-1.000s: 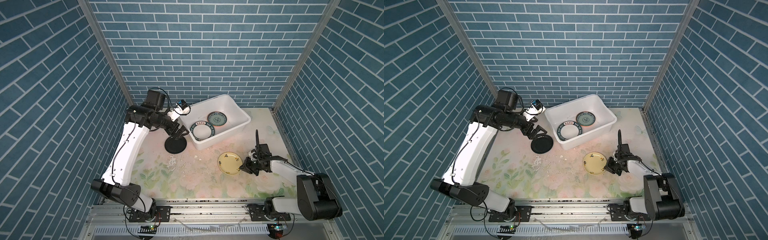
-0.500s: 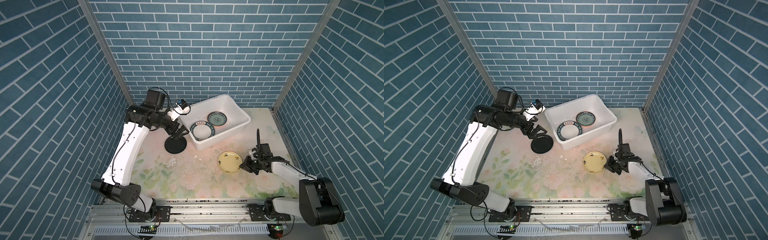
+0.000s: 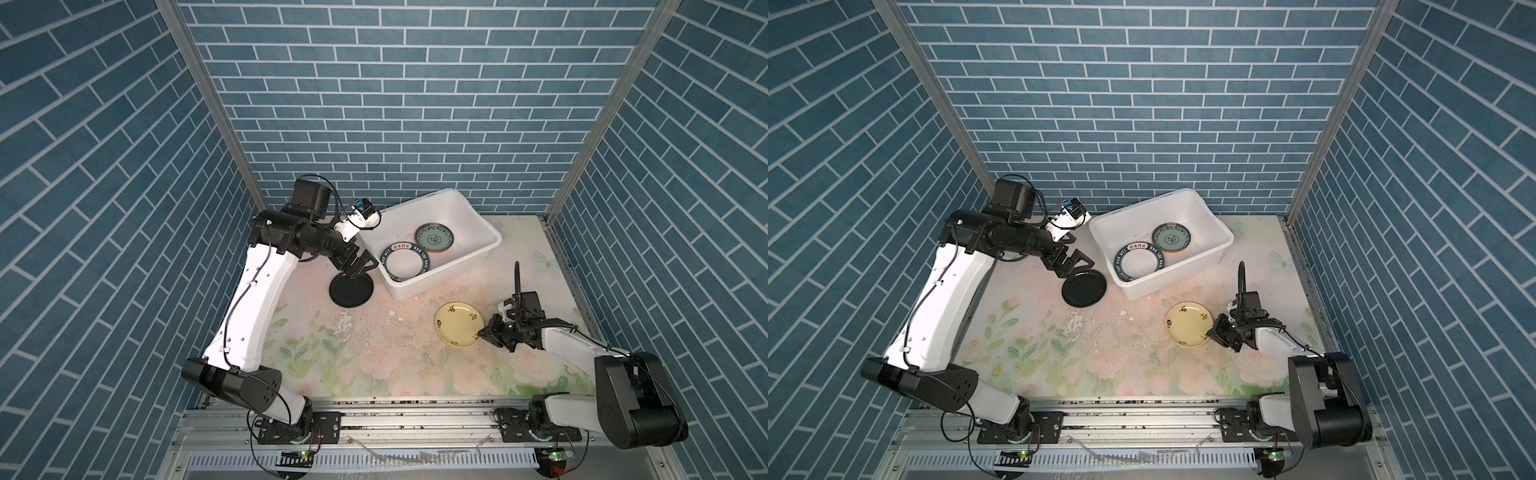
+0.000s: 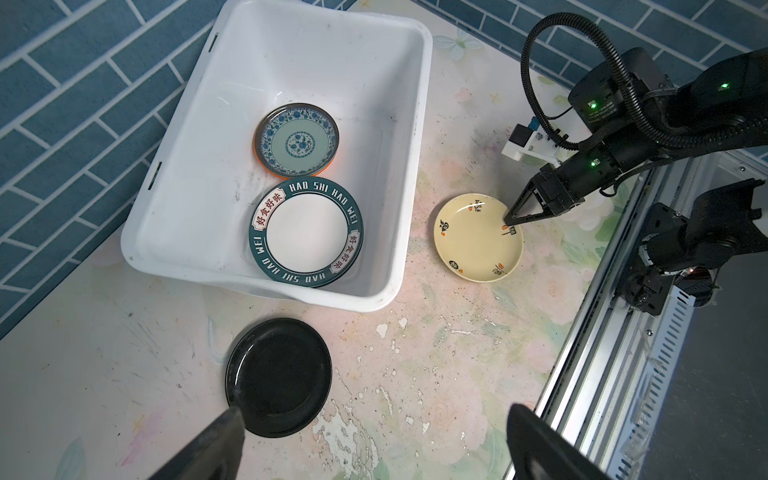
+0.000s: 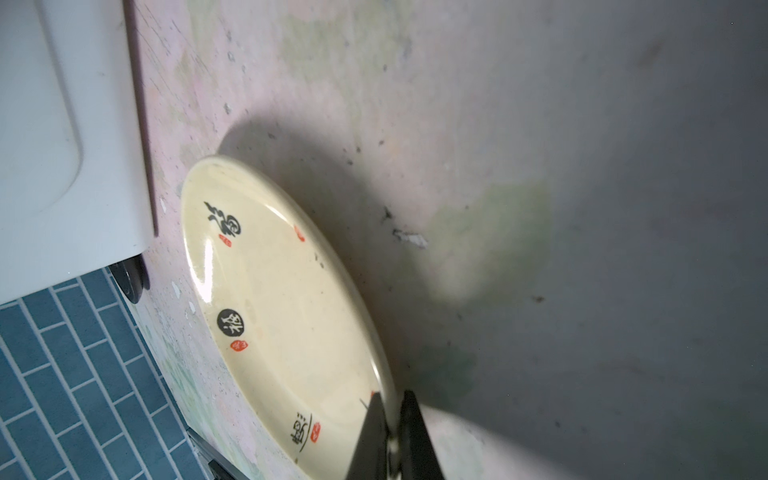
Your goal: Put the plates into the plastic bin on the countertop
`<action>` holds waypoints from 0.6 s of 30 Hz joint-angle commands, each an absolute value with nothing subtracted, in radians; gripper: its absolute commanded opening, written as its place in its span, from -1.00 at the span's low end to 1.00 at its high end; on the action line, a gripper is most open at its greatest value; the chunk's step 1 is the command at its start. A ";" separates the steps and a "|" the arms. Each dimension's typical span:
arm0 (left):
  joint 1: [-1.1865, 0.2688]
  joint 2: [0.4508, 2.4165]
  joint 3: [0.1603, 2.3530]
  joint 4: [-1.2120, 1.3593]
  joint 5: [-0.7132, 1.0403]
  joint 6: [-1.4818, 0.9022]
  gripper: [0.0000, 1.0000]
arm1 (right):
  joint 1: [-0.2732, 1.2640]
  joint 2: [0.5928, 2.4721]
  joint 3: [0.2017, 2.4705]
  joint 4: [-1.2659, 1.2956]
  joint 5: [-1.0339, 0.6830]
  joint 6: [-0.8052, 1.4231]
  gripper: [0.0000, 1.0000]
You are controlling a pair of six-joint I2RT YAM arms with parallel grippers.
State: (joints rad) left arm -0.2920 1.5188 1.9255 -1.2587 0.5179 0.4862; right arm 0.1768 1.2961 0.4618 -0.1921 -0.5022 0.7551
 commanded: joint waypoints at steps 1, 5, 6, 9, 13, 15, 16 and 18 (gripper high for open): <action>-0.286 1.518 1.935 -1.250 0.525 0.483 0.99 | 0.178 1.316 0.437 -0.206 -0.437 0.783 -0.98; -0.287 1.517 1.933 -1.250 0.527 0.483 0.99 | 0.178 1.325 0.437 -0.201 -0.430 0.784 -0.91; -0.287 1.518 1.933 -1.250 0.527 0.482 0.99 | 0.178 1.327 0.437 -0.201 -0.427 0.783 -0.90; -0.285 1.519 1.934 -1.251 0.525 0.482 0.99 | 0.178 1.334 0.437 -0.201 -0.421 0.780 -0.87; -0.287 1.517 1.934 -1.249 0.524 0.482 0.99 | 0.178 1.342 0.436 -0.201 -0.416 0.781 -0.78; -0.287 1.518 1.933 -1.250 0.525 0.483 0.99 | 0.178 1.344 0.434 -0.202 -0.410 0.781 -0.71; -0.287 1.518 1.933 -1.249 0.525 0.482 0.99 | 0.178 1.345 0.434 -0.202 -0.407 0.781 -0.69; -0.286 1.517 1.931 -1.249 0.525 0.483 0.99 | 0.178 1.347 0.436 -0.202 -0.401 0.781 -0.67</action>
State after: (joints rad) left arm -0.2920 1.5188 1.9255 -1.2583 0.5179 0.4858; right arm 0.1780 1.3205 0.4583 -0.1493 -0.4847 0.7670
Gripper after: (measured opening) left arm 0.995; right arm 0.161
